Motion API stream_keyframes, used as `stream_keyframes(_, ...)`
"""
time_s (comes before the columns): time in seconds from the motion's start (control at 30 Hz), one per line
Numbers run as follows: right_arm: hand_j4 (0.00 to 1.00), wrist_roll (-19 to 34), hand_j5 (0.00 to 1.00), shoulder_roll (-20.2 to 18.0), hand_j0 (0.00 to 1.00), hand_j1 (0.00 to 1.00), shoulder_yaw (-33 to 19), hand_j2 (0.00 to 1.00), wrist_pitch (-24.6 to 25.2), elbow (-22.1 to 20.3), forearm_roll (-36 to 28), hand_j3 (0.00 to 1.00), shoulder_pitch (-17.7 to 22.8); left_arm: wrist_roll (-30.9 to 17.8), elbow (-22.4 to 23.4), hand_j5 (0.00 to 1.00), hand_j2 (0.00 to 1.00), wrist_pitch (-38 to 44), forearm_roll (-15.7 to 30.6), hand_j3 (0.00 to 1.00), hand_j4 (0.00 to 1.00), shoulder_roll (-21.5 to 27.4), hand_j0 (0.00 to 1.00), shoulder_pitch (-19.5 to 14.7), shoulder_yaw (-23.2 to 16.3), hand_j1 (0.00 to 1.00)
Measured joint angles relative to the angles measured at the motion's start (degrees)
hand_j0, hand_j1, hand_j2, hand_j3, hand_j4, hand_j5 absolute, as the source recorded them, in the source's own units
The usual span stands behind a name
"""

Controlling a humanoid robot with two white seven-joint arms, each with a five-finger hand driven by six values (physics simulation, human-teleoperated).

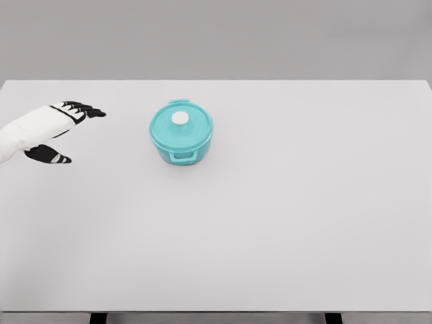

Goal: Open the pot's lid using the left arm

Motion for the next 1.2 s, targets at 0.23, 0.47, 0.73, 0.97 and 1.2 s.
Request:
stream_keyframes(0.23, 1.0, 0.0, 1.0, 0.0, 1.0, 1.0, 0.0, 1.0, 0.4, 0.4, 0.0, 1.0, 0.0, -0.6, -0.1, 1.0, 1.0, -0.2, -0.2, 1.0, 1.0, -0.4, 1.0, -0.3, -0.1, 1.0)
stream_keyframes(0.47, 1.0, 0.0, 1.0, 0.0, 1.0, 1.0, 0.0, 1.0, 0.4, 0.5, 0.0, 1.0, 0.0, -3.5, 2.2, 1.0, 1.0, -3.3, -0.1, 1.0, 1.0, 0.3, 1.0, -14.6, -5.7, 1.0)
stream_keyframes(0.73, 1.0, 0.0, 1.0, 0.0, 1.0, 1.0, 0.0, 1.0, 0.4, 0.5, 0.0, 1.0, 0.0, -4.2, 13.6, 1.0, 1.0, -4.7, 2.2, 1.0, 1.0, -5.2, 1.0, -39.8, -35.7, 1.0)
stream_keyframes(0.97, 1.0, 0.0, 1.0, 0.0, 1.0, 1.0, 0.0, 1.0, 0.4, 0.5, 0.0, 1.0, 0.0, -4.5, 14.4, 1.0, 1.0, -3.9, 3.0, 1.0, 1.0, -11.7, 1.0, -44.6, -42.5, 1.0)
stream_keyframes(1.2, 1.0, 0.0, 1.0, 0.0, 1.0, 1.0, 0.0, 1.0, 0.4, 0.5, 0.0, 1.0, 0.0, -4.6, 14.6, 1.0, 1.0, -2.7, 2.7, 1.0, 1.0, -14.5, 1.0, -45.7, -47.0, 1.0)
